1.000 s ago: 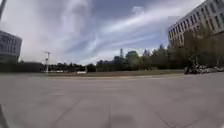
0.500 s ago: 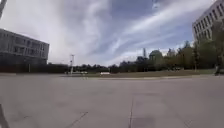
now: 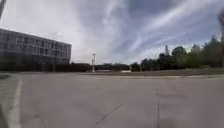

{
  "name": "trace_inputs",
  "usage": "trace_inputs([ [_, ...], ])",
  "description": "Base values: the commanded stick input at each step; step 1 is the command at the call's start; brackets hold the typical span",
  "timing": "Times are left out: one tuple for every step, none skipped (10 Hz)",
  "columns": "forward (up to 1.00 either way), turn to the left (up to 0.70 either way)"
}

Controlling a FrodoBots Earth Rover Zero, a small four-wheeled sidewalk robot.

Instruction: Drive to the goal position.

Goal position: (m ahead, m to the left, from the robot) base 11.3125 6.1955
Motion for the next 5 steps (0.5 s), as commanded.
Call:
trace_inputs([
  [0.59,0.59],
  [0.59,0.47],
  [0.60,0.30],
  [0.60,0.30],
  [0.61,0.31],
])
